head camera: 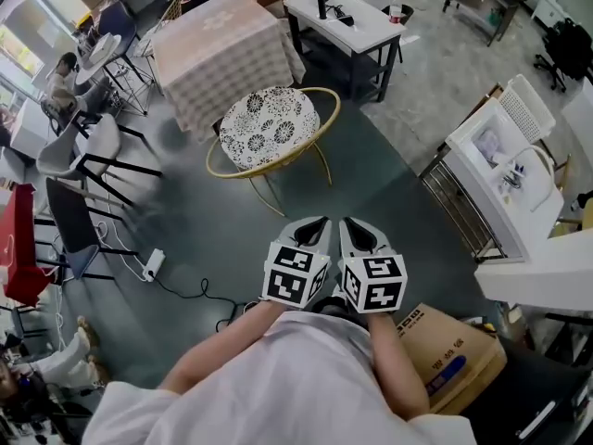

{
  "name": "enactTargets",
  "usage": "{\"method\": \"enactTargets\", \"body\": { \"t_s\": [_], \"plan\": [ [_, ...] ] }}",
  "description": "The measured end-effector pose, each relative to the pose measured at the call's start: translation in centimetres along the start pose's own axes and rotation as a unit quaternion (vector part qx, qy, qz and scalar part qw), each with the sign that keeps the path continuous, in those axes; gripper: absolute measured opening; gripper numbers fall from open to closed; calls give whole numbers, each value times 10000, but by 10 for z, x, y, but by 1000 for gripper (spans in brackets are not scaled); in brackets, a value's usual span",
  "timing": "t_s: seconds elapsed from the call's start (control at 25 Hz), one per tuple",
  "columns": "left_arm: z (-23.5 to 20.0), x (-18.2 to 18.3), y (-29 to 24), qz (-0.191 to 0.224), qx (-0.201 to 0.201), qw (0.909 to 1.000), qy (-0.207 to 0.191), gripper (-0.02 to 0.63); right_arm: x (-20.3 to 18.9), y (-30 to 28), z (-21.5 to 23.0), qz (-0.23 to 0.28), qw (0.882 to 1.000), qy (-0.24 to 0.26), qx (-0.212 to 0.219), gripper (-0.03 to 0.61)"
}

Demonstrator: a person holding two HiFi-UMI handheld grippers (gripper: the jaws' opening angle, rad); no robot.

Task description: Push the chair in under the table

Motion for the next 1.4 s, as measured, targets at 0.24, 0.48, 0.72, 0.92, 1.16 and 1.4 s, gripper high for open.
{"method": "enactTargets", "body": {
  "t_s": [0.24, 0.48, 0.72, 0.92, 1.16, 1.4],
  "plan": [
    [12, 9, -29, 59, 262, 9996, 21, 5, 8, -8, 36, -79, 9995, 42, 290, 5],
    [5, 11, -34, 151, 579, 9981, 141, 5, 9, -21, 45, -161, 9971, 141, 727, 3],
    [-22, 11, -27, 159, 1020, 9945, 187, 5, 13, -39, 39, -255, 9908, 444, 1251, 3],
    [-53, 8, -27, 151, 1272, 9912, 347, 5, 18, -65, 34, -361, 9822, 783, 1668, 3],
    [-91, 8, -39, 100, 1448, 9885, 434, 5, 26, -112, 33, -573, 9727, 1242, 1874, 3],
    [-126, 8, -56, -88, 1490, 9881, 375, 5, 31, -156, 30, -862, 9581, 1736, 2111, 5]
  ]
}}
Point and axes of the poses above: the fingertips, and each gripper's own axes: y backward along the fingers, z to its right, x out of its top, the point moved 10 cm from there along y, backward along the fingers, and after that the axes turned 11 degrees about z, right-handed, at the moved point
